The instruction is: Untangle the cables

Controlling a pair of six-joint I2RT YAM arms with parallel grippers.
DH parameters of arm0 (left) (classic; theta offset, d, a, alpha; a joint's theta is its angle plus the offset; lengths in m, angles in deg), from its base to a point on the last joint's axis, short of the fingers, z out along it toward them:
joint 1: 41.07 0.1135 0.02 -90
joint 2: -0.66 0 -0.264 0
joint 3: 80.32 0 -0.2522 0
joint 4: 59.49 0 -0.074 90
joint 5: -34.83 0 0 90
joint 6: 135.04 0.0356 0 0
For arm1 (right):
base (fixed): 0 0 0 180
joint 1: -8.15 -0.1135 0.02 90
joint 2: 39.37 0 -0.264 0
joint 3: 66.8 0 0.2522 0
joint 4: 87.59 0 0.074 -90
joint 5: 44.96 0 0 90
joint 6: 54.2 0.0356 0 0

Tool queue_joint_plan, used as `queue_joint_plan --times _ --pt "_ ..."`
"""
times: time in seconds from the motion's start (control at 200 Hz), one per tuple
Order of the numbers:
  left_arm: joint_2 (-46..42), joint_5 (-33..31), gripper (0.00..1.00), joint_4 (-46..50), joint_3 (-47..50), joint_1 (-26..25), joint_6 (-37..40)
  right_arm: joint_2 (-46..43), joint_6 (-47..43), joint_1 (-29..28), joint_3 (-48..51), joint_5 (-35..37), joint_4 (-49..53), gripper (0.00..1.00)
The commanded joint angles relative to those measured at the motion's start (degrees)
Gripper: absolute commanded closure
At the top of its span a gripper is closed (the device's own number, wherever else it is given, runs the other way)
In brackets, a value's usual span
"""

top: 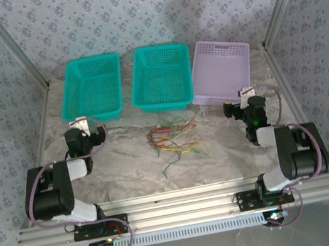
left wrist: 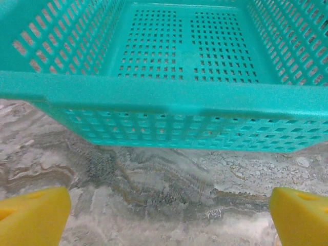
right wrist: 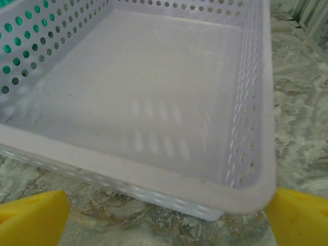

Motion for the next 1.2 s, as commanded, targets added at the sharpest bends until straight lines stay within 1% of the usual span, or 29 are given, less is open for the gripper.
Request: queue_joint_plan --times 0.0,0.025,0.075,0.1,0.165,0.24,0.265,0.31,0.345,0.37,0.385,0.42,0.465,0.505,0.55,0.575,0.6,0.63,0.66,0.705,0.829,0.944,1.059,1.194 --pt "-6.2 -2.3 0.0 12.7 -6.7 -2.1 1.9 -9.9 -1.4 -2.1 -2.9 3.6 7.4 0.0" --pt "-7.3 -3.8 0.01 14.1 -7.2 -3.0 1.0 -12.0 -1.4 -3.0 -3.2 5.0 8.7 0.0" --pt "-10.1 -10.3 0.0 16.6 -7.9 -4.7 -4.1 -15.3 -1.1 -4.9 -4.7 9.1 12.2 0.0" --pt "-11.5 -12.2 0.0 18.1 -8.4 -5.2 -6.0 -16.7 -1.2 -6.0 -5.6 11.1 14.1 0.0" --pt "-14.3 -10.6 0.0 20.3 -9.6 -5.8 -7.6 -19.3 -0.4 -8.4 -7.4 13.9 16.7 0.0" --pt "-17.5 -8.8 0.0 24.6 -12.5 -6.1 -12.1 -22.2 4.1 -9.1 -10.3 13.7 21.4 0.0" --pt "-18.6 -9.4 0.01 26.5 -13.5 -6.1 -15.4 -23.2 6.1 -9.0 -11.1 12.7 23.2 0.0" --pt "-20.3 -13.1 0.0 32.3 -16.3 -6.0 -24.0 -25.2 10.4 -8.9 -12.4 11.2 26.1 0.0" --pt "-21.6 -15.8 0.0 38.6 -19.0 -5.7 -30.3 -26.9 16.7 -8.4 -13.3 10.5 28.8 0.0" --pt "-22.4 -16.5 0.0 42.1 -20.6 -5.3 -32.8 -28.2 21.9 -7.7 -13.8 10.7 31.3 0.0" --pt "-22.9 -16.3 0.0 43.1 -21.2 -4.9 -33.6 -29.0 24.9 -7.2 -14.2 11.1 33.0 0.0" --pt "-24.3 -13.1 0.0 44.3 -21.8 -3.5 -35.1 -31.1 32.7 -6.2 -14.7 11.6 37.5 0.0" --pt "-26.3 -9.7 0.0 47.7 -22.2 -1.1 -41.8 -34.1 43.7 -3.6 -14.5 11.2 41.2 0.0" --pt "-28.1 -6.2 0.0 48.9 -21.6 0.9 -47.0 -36.6 46.9 -0.6 -12.7 7.0 39.0 0.0" --pt "-29.6 -2.5 0.0 48.5 -20.7 2.1 -50.3 -38.5 45.3 2.1 -11.1 2.7 34.4 0.0" --pt "-30.1 -1.0 0.0 48.4 -20.6 2.4 -50.5 -39.0 43.3 2.7 -11.8 0.8 33.8 0.0" --pt "-30.3 0.6 0.0 48.9 -21.2 2.5 -49.7 -38.8 40.9 2.4 -13.6 0.3 36.0 0.0" --pt "-30.0 3.1 0.0 49.7 -22.3 2.4 -47.4 -38.0 38.5 1.1 -16.4 2.5 40.6 0.0" --pt "-29.5 4.0 0.0 51.7 -23.9 1.7 -45.3 -36.9 37.1 -1.0 -18.7 5.3 44.3 0.0" --pt "-28.6 3.1 0.0 55.6 -26.2 0.0 -42.8 -35.6 34.4 -3.7 -20.2 8.2 46.8 0.0" --pt "-27.0 -0.3 0.0 61.9 -30.4 -5.9 -36.0 -35.0 31.6 -11.5 -19.6 13.6 46.7 0.0" --pt "-26.6 -4.9 0.01 66.5 -33.0 -11.9 -31.2 -33.3 28.1 -19.7 -22.1 20.2 52.4 0.0" --pt "-26.0 -10.4 0.0 70.6 -35.0 -16.8 -28.9 -32.2 26.3 -27.5 -23.9 25.2 57.9 0.0" --pt "-25.9 -10.7 0.0 72.7 -35.5 -19.9 -28.8 -32.4 26.8 -33.2 -23.8 27.5 62.3 0.0"
